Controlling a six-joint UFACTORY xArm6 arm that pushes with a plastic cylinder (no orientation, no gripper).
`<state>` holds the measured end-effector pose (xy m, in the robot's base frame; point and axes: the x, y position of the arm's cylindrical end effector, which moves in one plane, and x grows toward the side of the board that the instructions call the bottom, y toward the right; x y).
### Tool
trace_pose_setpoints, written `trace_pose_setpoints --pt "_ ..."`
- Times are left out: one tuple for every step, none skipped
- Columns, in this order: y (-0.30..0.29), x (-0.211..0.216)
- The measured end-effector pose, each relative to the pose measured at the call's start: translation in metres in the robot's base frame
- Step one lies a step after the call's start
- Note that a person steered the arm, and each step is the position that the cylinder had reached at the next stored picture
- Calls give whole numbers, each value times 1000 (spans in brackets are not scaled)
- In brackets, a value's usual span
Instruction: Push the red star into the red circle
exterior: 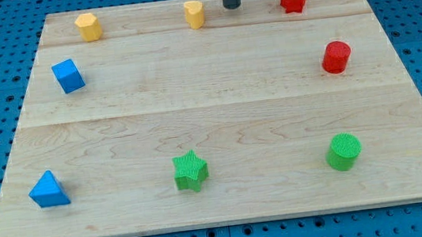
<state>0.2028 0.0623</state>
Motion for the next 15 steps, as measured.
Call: trace_pose_setpoints --pt "27 -10" --pt "68 -11" --pt "97 -11" --pt "116 36" --pt "121 22" --pt "146 27" --pt "133 81" --pt "125 104" --pt "152 90" --pt "162 76" --pt "163 60" --pt "163 47" --pt "156 50" --pt "144 89" --pt "145 108"
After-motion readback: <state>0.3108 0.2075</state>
